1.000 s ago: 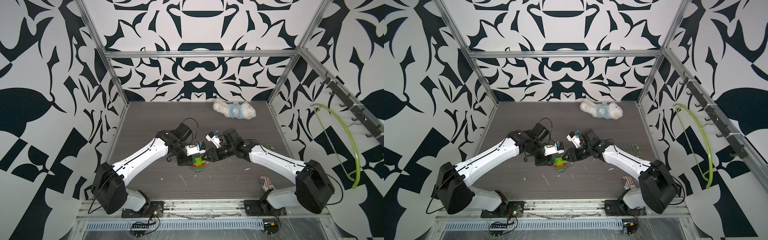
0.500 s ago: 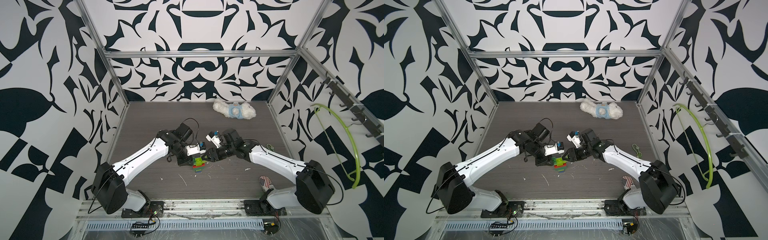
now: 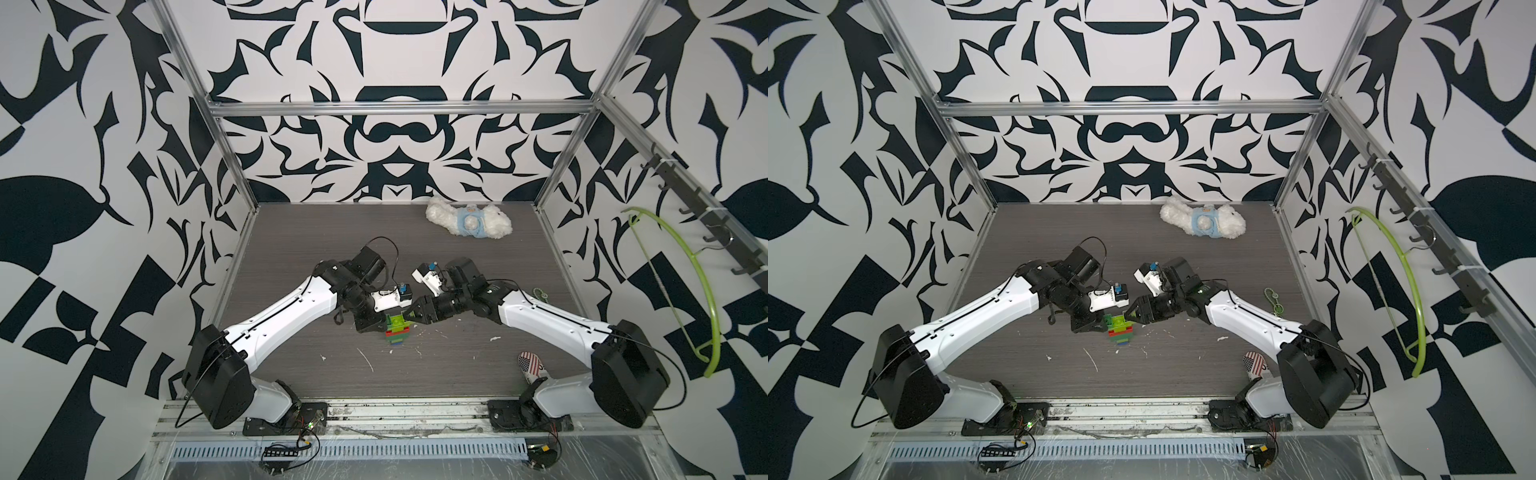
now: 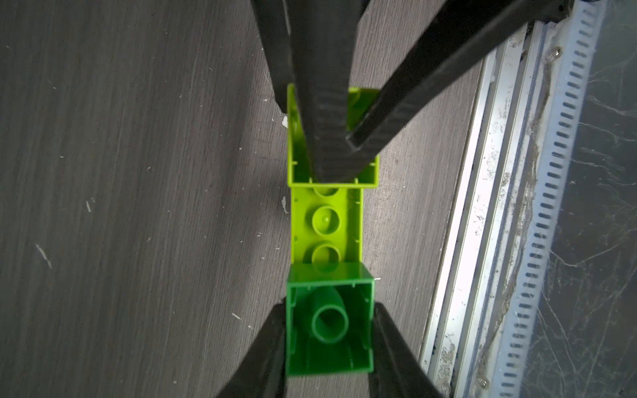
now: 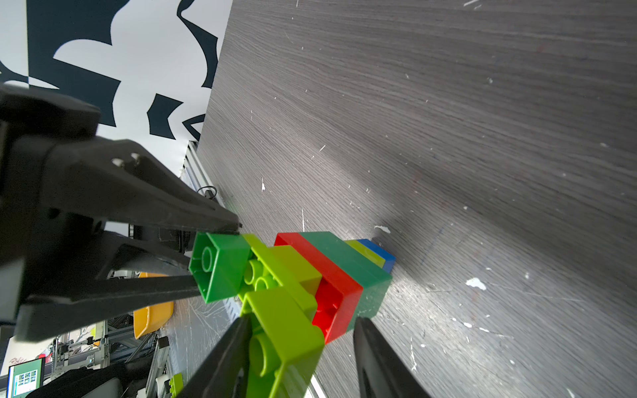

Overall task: Assemble a carrot with lego
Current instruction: Assemble the lego brick with the lego brick.

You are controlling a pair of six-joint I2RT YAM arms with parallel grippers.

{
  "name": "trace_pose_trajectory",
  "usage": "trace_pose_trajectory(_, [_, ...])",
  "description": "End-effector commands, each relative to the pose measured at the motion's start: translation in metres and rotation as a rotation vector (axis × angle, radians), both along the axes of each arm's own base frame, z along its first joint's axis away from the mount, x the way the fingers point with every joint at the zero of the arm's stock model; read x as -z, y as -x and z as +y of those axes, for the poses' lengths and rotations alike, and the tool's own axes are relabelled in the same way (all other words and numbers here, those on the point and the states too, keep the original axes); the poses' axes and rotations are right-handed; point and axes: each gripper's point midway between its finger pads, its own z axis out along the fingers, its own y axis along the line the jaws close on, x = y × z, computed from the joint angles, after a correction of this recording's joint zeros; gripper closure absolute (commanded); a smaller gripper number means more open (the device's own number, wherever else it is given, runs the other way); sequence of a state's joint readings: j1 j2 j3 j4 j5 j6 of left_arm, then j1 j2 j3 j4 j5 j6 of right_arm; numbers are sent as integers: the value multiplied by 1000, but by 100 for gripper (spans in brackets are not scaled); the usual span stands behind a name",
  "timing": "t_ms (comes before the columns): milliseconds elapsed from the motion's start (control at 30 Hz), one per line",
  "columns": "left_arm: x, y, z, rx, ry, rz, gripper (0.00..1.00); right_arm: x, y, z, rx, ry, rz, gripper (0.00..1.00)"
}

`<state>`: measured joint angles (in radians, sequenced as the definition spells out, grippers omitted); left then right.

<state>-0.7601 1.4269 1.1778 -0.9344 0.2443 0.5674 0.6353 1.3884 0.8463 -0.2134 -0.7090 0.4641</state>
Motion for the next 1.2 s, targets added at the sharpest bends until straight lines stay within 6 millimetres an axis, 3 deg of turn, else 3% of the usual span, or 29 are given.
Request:
trace_pose_trajectory(0, [12, 1, 6, -32, -51, 16, 60, -8, 7, 2, -32, -6, -9, 47])
trace_pose_trajectory(467, [-3, -6, -2, -51, 11, -23, 38, -11, 5, 1, -28, -1, -19, 47])
trace_pose_trajectory(633, [-16, -7, -6, -56, 75, -33, 24, -18, 4, 2, -27, -6, -30, 40])
trace_pose_trajectory(800, [-28, -5, -9, -60, 133, -27, 21, -24, 2, 3, -27, -12, -43, 30])
trace_pose_trajectory(1167, [-48, -5, -19, -88, 246, -35, 20, -37, -2, 1, -36, -6, -90, 28])
